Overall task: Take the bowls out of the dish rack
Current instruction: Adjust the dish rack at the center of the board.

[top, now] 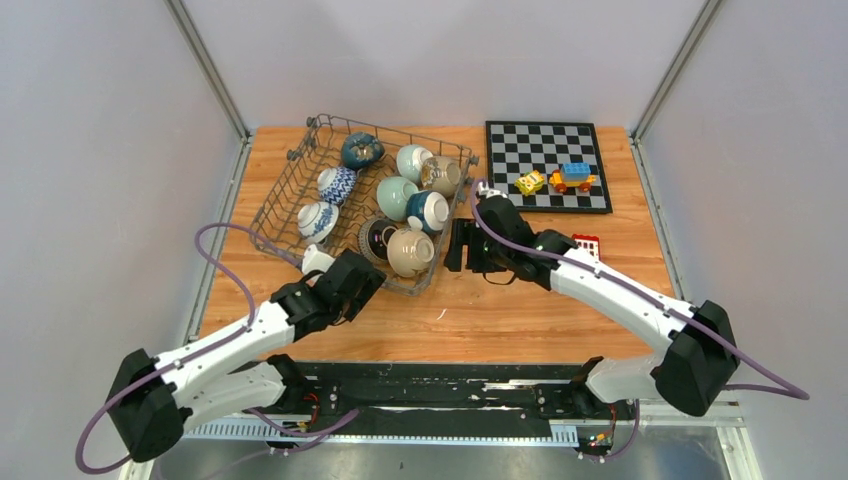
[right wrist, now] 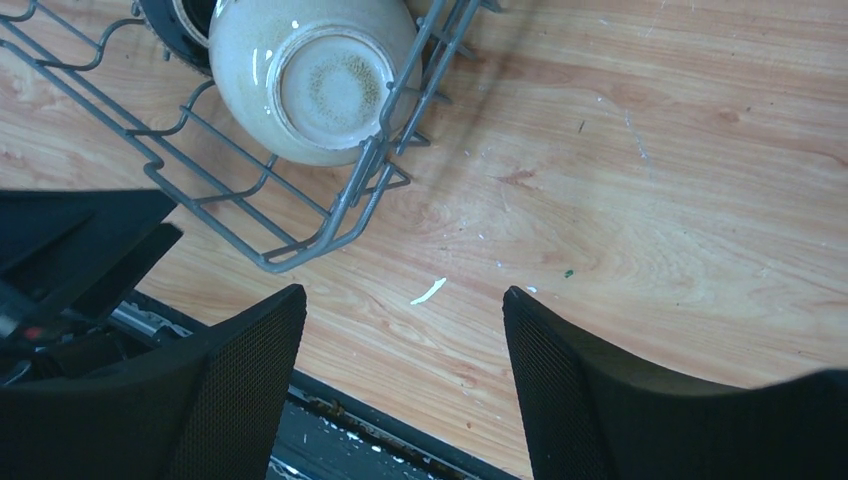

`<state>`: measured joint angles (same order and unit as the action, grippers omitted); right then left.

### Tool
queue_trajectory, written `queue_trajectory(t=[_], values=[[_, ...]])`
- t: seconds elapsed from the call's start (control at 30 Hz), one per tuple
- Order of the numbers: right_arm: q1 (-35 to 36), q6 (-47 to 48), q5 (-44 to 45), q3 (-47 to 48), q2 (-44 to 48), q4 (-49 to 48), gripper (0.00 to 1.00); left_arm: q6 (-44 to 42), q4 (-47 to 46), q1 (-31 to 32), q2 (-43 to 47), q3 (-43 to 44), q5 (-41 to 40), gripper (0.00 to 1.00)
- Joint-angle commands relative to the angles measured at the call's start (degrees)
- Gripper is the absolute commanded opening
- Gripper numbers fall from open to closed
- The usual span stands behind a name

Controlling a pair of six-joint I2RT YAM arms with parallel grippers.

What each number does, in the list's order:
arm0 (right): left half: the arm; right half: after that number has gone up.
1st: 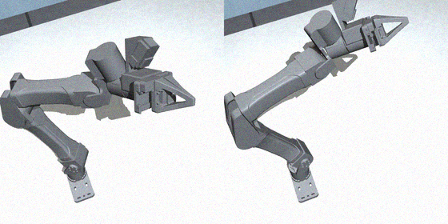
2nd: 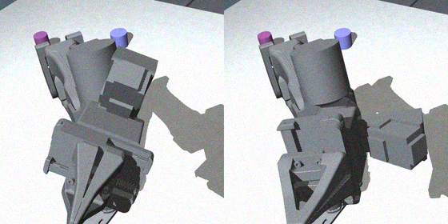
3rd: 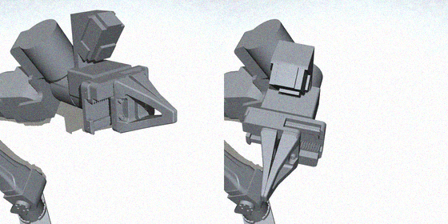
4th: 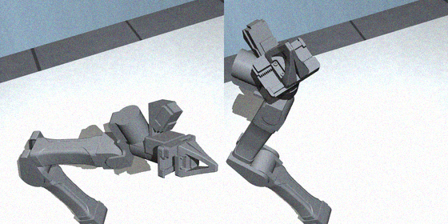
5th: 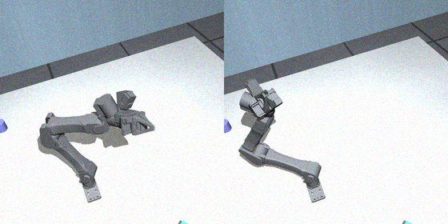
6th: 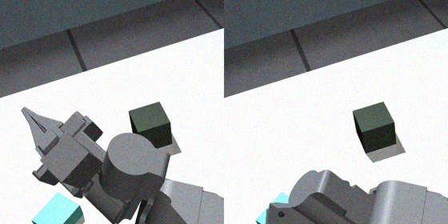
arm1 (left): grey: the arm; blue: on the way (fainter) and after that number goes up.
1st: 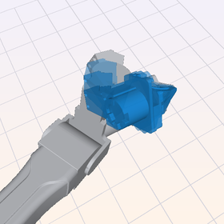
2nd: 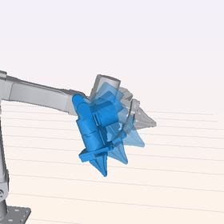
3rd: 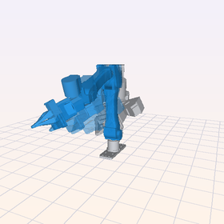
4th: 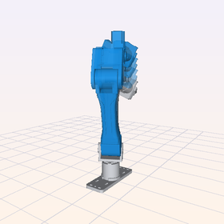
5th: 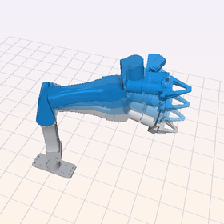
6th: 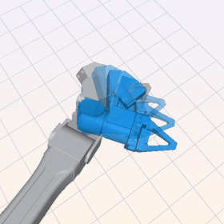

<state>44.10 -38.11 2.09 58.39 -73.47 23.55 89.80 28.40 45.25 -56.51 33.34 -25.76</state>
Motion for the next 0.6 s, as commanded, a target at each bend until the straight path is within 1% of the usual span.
queue_trajectory(t=[0.0,0.07,0.1,0.23,0.4,0.57], values=[[-0.5,1.2,2.5,4.1,-3.4,1.7,0.75,-8.9,7.0,0.5,6.3,0.6,0.3,0.82],[-0.7,1.9,3.7,6.3,-5.9,1.6,0.75,-18.5,6.0,0.5,9.7,1.1,1.0,0.87],[-0.8,2.5,3.9,7.4,-7.3,1.6,0.74,-23.2,5.0,0.5,11.1,1.2,1.4,0.87],[-2.4,5.3,3.8,12.9,-13.5,1.6,0.68,-37.8,1.6,0.5,15.9,1.9,3.8,0.89],[-3.4,6.9,3.9,16.4,-19.4,1.6,0.57,-46.3,3.9,0.5,17.4,5.7,3.1,0.89],[-3.5,7.3,3.4,19.8,-24.9,2.0,0.54,-49.8,6.1,0.5,19.1,6.8,0.0,0.89]])
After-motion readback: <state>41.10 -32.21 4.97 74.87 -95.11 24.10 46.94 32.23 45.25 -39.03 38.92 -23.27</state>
